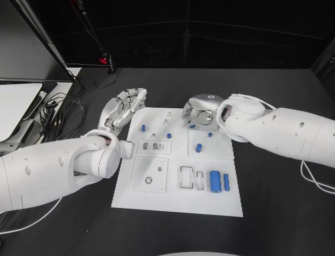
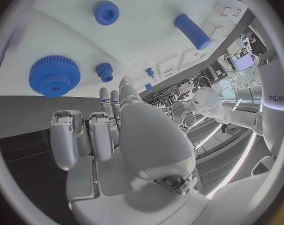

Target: Assemble the parts on the task board

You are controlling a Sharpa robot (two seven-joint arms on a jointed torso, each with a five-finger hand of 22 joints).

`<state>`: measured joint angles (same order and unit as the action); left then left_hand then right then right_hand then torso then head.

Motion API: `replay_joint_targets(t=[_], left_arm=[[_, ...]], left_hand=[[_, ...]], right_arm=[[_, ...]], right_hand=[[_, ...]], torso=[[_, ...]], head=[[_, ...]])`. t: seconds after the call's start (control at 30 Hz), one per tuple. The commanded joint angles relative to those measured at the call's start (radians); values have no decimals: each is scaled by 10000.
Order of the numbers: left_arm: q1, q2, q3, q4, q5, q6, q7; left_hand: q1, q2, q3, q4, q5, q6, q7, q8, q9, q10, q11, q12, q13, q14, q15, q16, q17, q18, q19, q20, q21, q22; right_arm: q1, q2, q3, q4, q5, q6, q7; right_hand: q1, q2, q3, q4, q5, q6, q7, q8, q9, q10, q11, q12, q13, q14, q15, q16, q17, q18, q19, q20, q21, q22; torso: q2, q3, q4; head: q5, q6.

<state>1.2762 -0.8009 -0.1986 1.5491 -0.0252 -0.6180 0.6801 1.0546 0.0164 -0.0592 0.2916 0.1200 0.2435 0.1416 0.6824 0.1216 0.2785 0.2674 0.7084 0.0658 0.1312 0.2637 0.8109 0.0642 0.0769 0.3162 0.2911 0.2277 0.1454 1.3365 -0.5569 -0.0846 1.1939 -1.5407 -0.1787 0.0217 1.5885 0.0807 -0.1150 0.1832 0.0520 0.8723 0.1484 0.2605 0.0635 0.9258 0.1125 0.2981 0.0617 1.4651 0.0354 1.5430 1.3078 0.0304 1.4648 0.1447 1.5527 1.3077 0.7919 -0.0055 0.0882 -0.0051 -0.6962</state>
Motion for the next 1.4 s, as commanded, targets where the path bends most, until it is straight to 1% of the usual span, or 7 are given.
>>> replay_joint_targets(t=[0.03,0.53,0.73,1.1,1.2,1.3,1.4], left_arm=[[17,15,9,-19,-74,105,3196],[16,8,8,-89,-74,104,3144],[16,12,7,-110,-74,96,3134],[16,7,7,-126,-74,99,3113],[16,8,7,-125,-74,102,3107],[16,-1,7,-122,-74,110,3099],[16,-12,7,-119,-74,118,3092]], left_hand=[[-2,85,4,14,66,71,1567,63,-15,61,-2,32,1,31,19,43,11,144,57,-4,32,11],[22,133,2,10,78,63,1568,64,-33,50,0,30,-3,23,21,42,9,137,45,-4,32,8],[29,144,1,9,81,62,1567,65,-37,50,0,30,-3,22,22,42,9,136,40,-3,30,7],[84,199,-9,1,125,62,1568,73,-62,47,1,37,-4,13,26,44,8,125,31,-4,36,6],[85,199,-9,1,125,62,1568,74,-63,47,1,37,-4,13,26,44,8,125,31,-4,36,6],[85,199,-9,1,125,62,1568,74,-63,47,1,37,-4,13,26,44,8,125,31,-4,36,6],[102,217,-14,1,144,63,1568,77,-71,47,1,39,-4,11,26,45,8,122,26,-3,37,5]], right_arm=[[13,-15,12,40,-384,391,-252],[-7,-120,11,176,-459,541,-692],[-9,-137,11,158,-568,616,-855],[-14,-172,10,245,-605,761,-1036],[-15,-194,10,282,-607,792,-1121],[-16,-190,10,277,-608,827,-1194],[-16,-191,10,279,-608,869,-1261]], right_hand=[[66,-19,2,83,-48,108,27,-79,11,121,16,-64,2,678,33,-25,647,-120,578,18,-34,1880],[51,-89,-26,211,-48,136,156,-367,5,246,84,-300,-2,646,89,-59,495,-93,510,78,-69,1770],[97,-91,-5,210,-48,115,154,-446,4,244,97,-367,-1,643,103,-63,480,-89,502,90,-74,1757],[150,-85,25,264,-48,182,137,-578,19,501,67,-419,14,640,91,-72,465,-85,496,96,-80,1745],[170,-73,40,279,-48,215,134,-604,23,570,53,-436,13,637,81,-76,446,-82,488,90,-84,1732],[192,-66,54,295,-48,247,133,-632,25,640,39,-459,10,626,69,-88,389,-72,464,81,-97,1693],[199,-64,58,310,-48,266,136,-651,26,682,31,-478,8,614,61,-101,329,-63,441,74,-108,1657]], torso=[[-43,-18,19],[-86,-46,47],[-103,-52,43],[-121,-57,80],[-115,-59,105],[-140,-65,80],[-143,-65,88]], head=[[-11,-49],[-72,-161],[-82,-193],[-108,-257],[-120,-275],[-114,-305],[-131,-310]])
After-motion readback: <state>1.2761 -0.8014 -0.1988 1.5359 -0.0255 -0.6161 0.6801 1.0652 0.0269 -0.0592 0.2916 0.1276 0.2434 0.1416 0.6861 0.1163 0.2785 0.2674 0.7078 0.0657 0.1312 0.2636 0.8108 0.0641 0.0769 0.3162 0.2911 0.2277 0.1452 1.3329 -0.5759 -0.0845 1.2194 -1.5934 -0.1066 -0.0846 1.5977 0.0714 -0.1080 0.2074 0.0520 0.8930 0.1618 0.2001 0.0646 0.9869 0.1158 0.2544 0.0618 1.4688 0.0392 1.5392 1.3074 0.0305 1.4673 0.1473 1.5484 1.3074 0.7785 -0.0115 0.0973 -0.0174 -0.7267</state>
